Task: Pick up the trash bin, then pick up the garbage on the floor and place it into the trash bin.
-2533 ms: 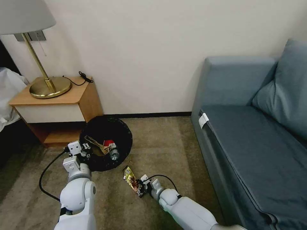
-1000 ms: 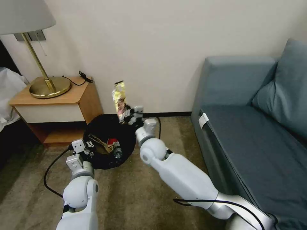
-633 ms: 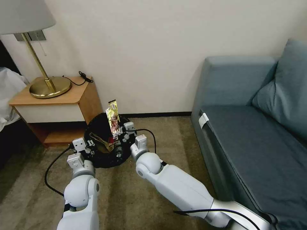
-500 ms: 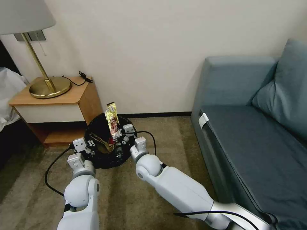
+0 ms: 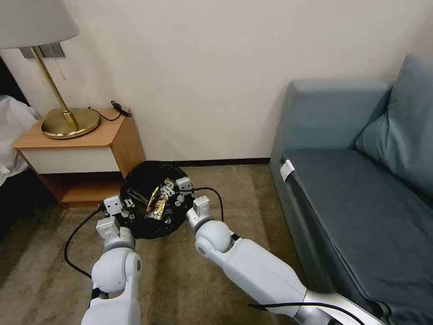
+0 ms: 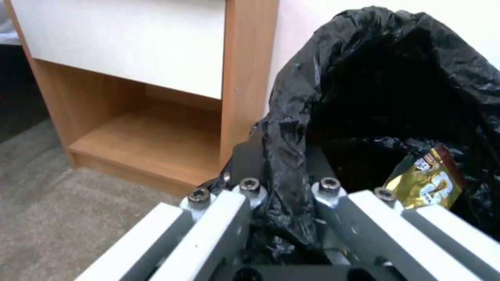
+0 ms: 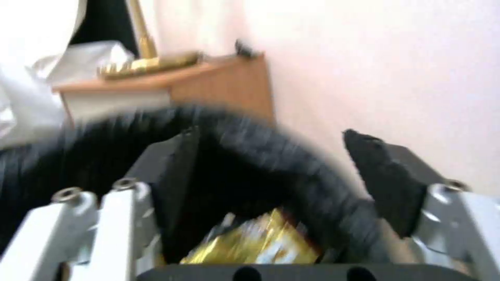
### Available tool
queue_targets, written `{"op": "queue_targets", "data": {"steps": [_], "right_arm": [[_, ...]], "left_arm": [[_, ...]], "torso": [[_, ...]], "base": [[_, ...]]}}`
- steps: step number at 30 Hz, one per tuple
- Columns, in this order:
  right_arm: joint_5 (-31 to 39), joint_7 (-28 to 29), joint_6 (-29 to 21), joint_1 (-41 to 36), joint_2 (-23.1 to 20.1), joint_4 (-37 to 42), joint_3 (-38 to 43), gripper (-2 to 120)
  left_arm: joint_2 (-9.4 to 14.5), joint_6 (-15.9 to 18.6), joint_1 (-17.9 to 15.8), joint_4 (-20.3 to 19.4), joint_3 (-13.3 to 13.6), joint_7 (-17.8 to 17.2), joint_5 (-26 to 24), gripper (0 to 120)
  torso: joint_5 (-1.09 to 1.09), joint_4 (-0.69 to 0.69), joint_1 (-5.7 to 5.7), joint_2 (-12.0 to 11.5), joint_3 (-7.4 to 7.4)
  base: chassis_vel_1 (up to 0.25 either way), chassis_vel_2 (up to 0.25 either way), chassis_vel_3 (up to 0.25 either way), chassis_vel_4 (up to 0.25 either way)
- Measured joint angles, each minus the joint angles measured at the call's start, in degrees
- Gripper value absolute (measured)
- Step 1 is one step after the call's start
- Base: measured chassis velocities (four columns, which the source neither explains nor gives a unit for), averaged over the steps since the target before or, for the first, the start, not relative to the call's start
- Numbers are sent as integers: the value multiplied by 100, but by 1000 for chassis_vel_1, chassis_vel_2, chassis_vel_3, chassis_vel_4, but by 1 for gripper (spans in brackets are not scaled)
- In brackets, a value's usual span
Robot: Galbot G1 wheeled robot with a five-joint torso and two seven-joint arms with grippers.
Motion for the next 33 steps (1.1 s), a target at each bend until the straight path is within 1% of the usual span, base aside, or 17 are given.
{"op": "queue_targets", "data": {"steps": [2,3,5,11,13,14,16,17,19,20,22,23,24,26,28,31,33], "right_arm": [[-59,-49,3,-81,-89,316,419,87],[-59,-49,3,-81,-89,316,419,87],[18,-60,-43,-301,-140,657,934,96],[25,-193,17,-953,-210,1037,1873,100],[45,-341,70,-1474,-335,1203,2247,100],[45,-341,70,-1474,-335,1203,2247,100],[-46,-497,249,-1833,-382,1139,2509,99],[-46,-497,249,-1833,-382,1139,2509,99],[-62,-508,324,-1972,-351,1041,2635,99],[-62,-508,324,-1972,-351,1041,2635,99],[-81,-485,341,-2004,-320,970,2658,98],[-81,-485,341,-2004,-320,970,2658,98],[-108,-461,342,-2011,-312,951,2650,98],[-119,-449,342,-2021,-307,950,2646,98],[-134,-420,342,-2060,-295,969,2657,98],[-175,-388,342,-2079,-267,981,2658,98],[-183,-379,340,-2085,-250,981,2658,98]], "left_arm": [[0,-12,18,20,26,-15,2,4],[0,-12,18,20,26,-15,2,4],[0,-68,76,68,31,-55,-40,4],[0,-169,153,109,-142,-169,-300,4],[1,-236,170,145,-289,-368,-543,4],[1,-236,170,145,-289,-368,-543,4],[49,-262,156,231,-335,-862,-953,4],[49,-262,156,231,-335,-862,-953,4],[99,-289,46,347,-399,-1336,-1388,4],[99,-289,46,347,-399,-1336,-1388,4],[166,-296,-86,450,-516,-1714,-1896,4],[166,-296,-86,450,-516,-1714,-1896,4],[211,-295,-158,502,-618,-1905,-2220,4],[234,-289,-189,527,-692,-2006,-2401,4],[290,-241,-212,585,-827,-2219,-2840,4],[335,-226,-266,756,-948,-2348,-3241,4],[342,-231,-300,848,-994,-2376,-3331,4]], "torso": [[1,0,0,0,0],[1,0,0,0,0],[0,-1,0,0,0],[1,0,0,0,0],[2,-2,0,0,0],[2,-2,0,0,0],[0,-1,0,0,0],[0,-1,0,0,0],[0,-1,0,0,0],[0,-1,0,0,0],[0,0,0,0,0],[0,0,0,0,0],[-1,0,0,0,0],[0,0,0,0,0],[0,1,0,0,0],[-1,0,0,0,0],[-1,0,0,0,0]], "base": [[0,0,0,0],[0,0,0,0],[0,0,0,0],[0,0,0,0],[0,0,0,0],[0,0,0,0],[0,0,0,0],[0,0,0,0],[0,0,0,0],[0,0,0,0],[0,0,0,0],[0,0,0,0],[0,0,0,0],[0,0,0,0],[0,0,0,0],[0,0,0,0],[0,0,0,0]]}}
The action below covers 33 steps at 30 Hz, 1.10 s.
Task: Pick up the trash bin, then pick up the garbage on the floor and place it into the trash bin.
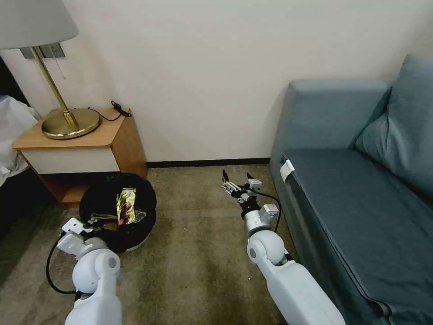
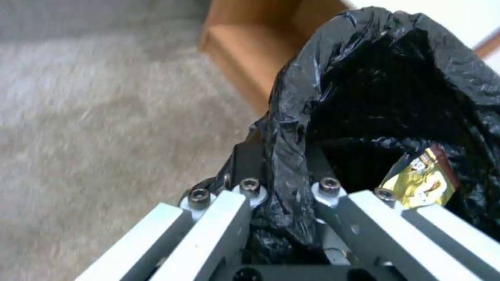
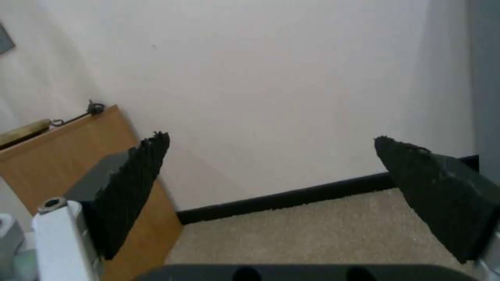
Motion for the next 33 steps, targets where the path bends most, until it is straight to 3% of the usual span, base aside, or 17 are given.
{"op": "queue_targets", "data": {"steps": [6,18,27,29,32,33], "right_arm": [[-81,41,-21,-62,57,-30,6,98],[-195,57,-43,-199,134,-14,115,98],[-232,60,-93,-245,133,66,152,96],[-236,61,-114,-235,140,73,152,96],[-248,62,-118,-227,172,73,150,96],[-260,62,-120,-225,208,75,156,97]], "left_arm": [[106,-73,-68,400,-147,-52,-362,4],[224,-97,-107,582,-153,-60,-445,4],[212,-37,-129,428,-85,-171,-416,32],[181,22,-90,138,-78,-222,-347,46],[157,104,-41,-153,-64,-178,-152,53],[147,219,16,-404,-49,121,174,61]], "torso": [[-1,1,0,0,0],[1,0,0,0,0],[0,0,0,0,0],[1,0,0,0,0],[0,0,0,0,0],[1,0,0,0,0]], "base": [[0,0,0,0],[0,0,0,0],[0,0,0,0],[0,0,0,0],[0,0,0,0],[0,0,0,0]]}}
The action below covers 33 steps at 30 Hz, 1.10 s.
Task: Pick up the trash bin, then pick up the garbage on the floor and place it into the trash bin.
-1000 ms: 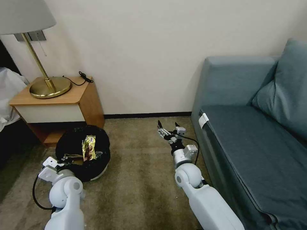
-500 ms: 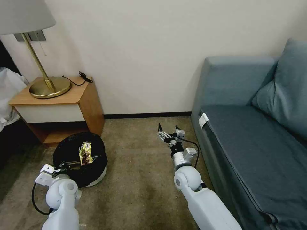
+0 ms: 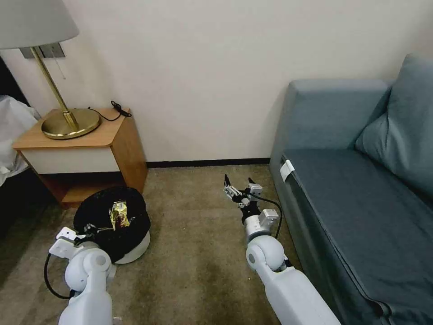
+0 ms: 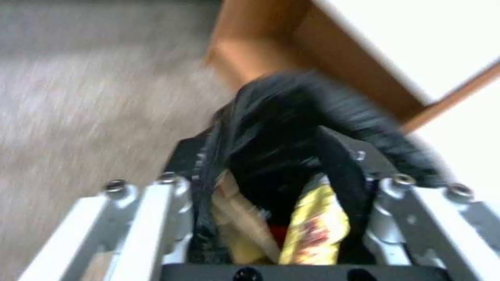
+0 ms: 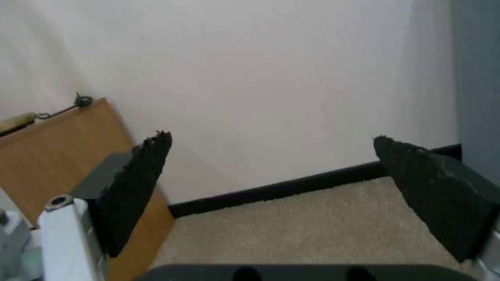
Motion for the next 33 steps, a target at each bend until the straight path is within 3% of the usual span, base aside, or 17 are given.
{"op": "queue_targets", "data": {"steps": [1,3,4,6,7,9,10,12,13,14,15,16,21,27,33], "right_arm": [[0,0,0,0,0,0,0,97],[-30,-3,-28,-6,48,40,23,97],[-30,-3,-28,-6,48,40,23,97],[-149,-16,-40,-17,75,53,43,99],[-149,-16,-40,-17,75,53,43,99],[-542,-37,-34,-31,98,36,89,100],[-542,-37,-34,-31,98,36,89,100],[-1080,-88,87,-68,106,-64,163,100],[-1270,-123,187,-79,112,-129,197,100],[-1270,-123,187,-79,112,-129,197,100],[-1566,-176,402,-104,128,-296,263,100],[-1665,-187,484,-118,145,-381,297,100],[-1809,-163,593,-95,238,-674,380,100],[-1873,-214,736,-58,238,-820,484,100],[-1918,-211,754,-95,217,-771,594,100]], "left_arm": [[0,0,0,0,0,0,0,61],[36,203,105,-313,68,698,582,70],[36,203,105,-313,68,698,582,70],[129,343,164,-482,135,1330,1096,80],[129,343,164,-482,135,1330,1096,80],[301,456,170,-537,220,2204,1767,92],[301,456,170,-537,220,2204,1767,92],[506,407,134,-515,303,3189,2294,98],[581,356,107,-484,337,3432,2434,98],[581,356,107,-484,337,3432,2434,98],[728,208,32,-383,411,3854,2647,97],[817,112,-26,-295,471,4041,2725,97],[1044,-345,-115,22,669,4364,2767,96],[812,-700,56,193,892,4268,2745,97],[751,-773,130,246,1041,4287,2713,97]], "torso": [[0,0,0,0,0],[0,-1,0,0,0],[0,-1,0,0,0],[0,0,0,0,0],[0,0,0,0,0],[-1,0,0,0,0],[-1,0,0,0,0],[-1,0,0,0,0],[-1,-1,0,0,0],[-1,-1,0,0,0],[-1,-1,0,0,0],[-1,-1,0,0,0],[-1,-3,0,0,1],[-2,0,0,0,0],[-1,0,0,0,0]], "base": [[0,0,0,0],[0,0,0,0],[0,0,0,0],[0,0,0,0],[0,0,0,0],[0,0,0,0],[0,0,0,0],[0,0,0,0],[0,0,0,0],[0,0,0,0],[0,0,0,0],[0,0,0,0],[0,0,0,0],[0,0,0,0],[0,0,0,0]]}}
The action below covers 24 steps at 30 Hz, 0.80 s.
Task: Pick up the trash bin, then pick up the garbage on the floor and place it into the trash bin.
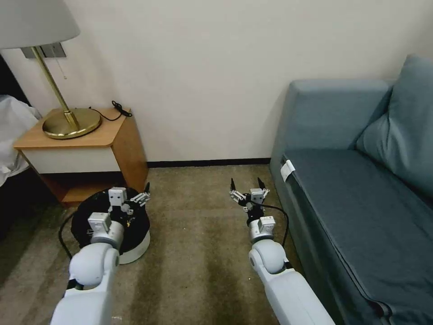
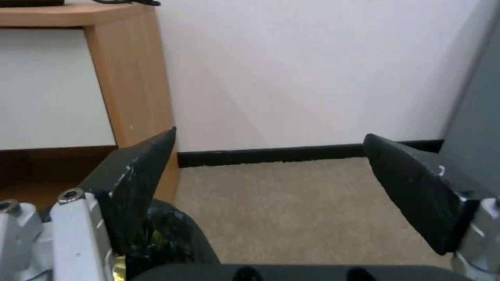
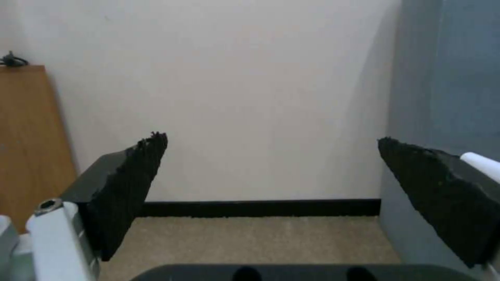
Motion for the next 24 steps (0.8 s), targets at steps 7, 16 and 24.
{"op": "queue_targets", "data": {"steps": [7,16,24], "right_arm": [[-5,9,-1,-8,-23,0,5,100],[-11,13,-30,-16,-42,20,6,100],[-11,17,-36,-16,-44,24,5,100]], "left_arm": [[-14,-26,0,45,21,5,2,97],[-46,-55,10,59,11,-54,25,98],[-48,-55,11,59,7,-62,25,98]], "torso": [[0,0,0,0,0],[0,0,0,0,0],[0,0,0,0,0]], "base": [[0,0,0,0],[0,0,0,0],[0,0,0,0]]}}
